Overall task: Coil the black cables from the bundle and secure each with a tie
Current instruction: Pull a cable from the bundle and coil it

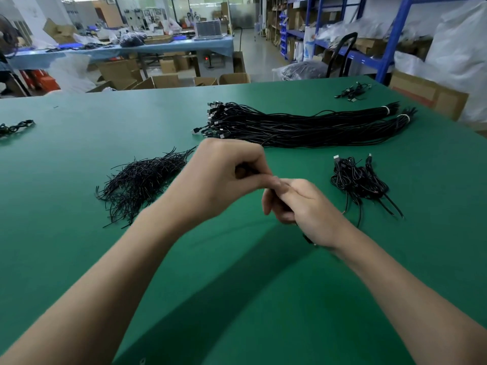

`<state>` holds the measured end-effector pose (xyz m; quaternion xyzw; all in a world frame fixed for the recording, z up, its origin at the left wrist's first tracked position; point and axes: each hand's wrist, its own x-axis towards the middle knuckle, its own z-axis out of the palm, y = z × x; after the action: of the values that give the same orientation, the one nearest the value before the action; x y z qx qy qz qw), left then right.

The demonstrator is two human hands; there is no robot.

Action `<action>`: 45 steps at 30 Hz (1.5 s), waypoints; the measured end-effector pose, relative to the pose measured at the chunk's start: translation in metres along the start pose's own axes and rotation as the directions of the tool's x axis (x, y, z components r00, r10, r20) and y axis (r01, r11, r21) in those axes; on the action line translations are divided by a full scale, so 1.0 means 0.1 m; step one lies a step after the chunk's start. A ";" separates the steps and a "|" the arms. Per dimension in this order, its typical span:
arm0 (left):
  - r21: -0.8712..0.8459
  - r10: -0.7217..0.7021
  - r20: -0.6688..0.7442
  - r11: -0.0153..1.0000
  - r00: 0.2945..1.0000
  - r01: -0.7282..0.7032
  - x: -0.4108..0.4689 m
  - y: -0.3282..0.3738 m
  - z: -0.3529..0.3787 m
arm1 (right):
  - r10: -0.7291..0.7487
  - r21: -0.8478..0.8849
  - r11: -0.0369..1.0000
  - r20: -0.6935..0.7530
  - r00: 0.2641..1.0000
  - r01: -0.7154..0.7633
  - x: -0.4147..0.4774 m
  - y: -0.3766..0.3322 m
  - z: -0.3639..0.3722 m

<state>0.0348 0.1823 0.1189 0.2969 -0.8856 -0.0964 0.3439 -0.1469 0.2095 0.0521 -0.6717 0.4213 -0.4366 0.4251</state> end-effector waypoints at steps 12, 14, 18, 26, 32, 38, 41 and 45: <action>-0.695 -0.309 0.014 0.681 0.951 0.232 -0.11 -0.25 0.64 | -0.075 0.634 0.773 0.137 0.988 -0.030 -0.11 -0.25 0.06; -0.679 -0.328 0.053 0.681 0.943 0.275 -0.18 -0.19 0.78 | -0.057 0.603 0.798 0.029 0.998 0.028 -0.07 -0.29 0.06; -0.467 -0.351 0.070 0.815 0.934 0.342 -0.27 -0.11 0.92 | -0.006 0.513 0.854 -0.155 0.988 0.086 0.01 -0.28 0.05; -0.059 -0.242 0.207 0.964 0.948 0.259 -0.32 0.09 0.60 | -0.169 -0.151 0.980 -0.289 0.942 0.130 0.10 -0.11 -0.07; 0.103 -0.011 0.145 0.995 0.989 -0.004 -0.15 0.10 0.12 | -0.055 -0.293 0.956 -0.097 0.994 0.025 0.04 0.02 0.00; -0.048 0.007 0.068 0.999 0.998 -0.004 -0.03 -0.11 0.12 | 0.088 0.249 0.959 0.188 0.978 -0.135 0.04 0.01 0.00; -0.101 -0.006 0.069 0.995 0.998 0.013 -0.02 -0.22 0.21 | 0.155 0.320 0.918 0.254 0.955 -0.234 -0.01 0.01 -0.01; -0.083 0.037 0.093 0.996 0.995 -0.029 -0.07 -0.32 0.33 | 0.189 0.299 0.915 0.277 0.942 -0.271 -0.03 0.03 -0.08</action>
<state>0.0315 0.1596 0.0783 0.2631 -0.9011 -0.1407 0.3148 -0.1560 0.2096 0.0504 -0.5836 0.3631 -0.3627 0.6293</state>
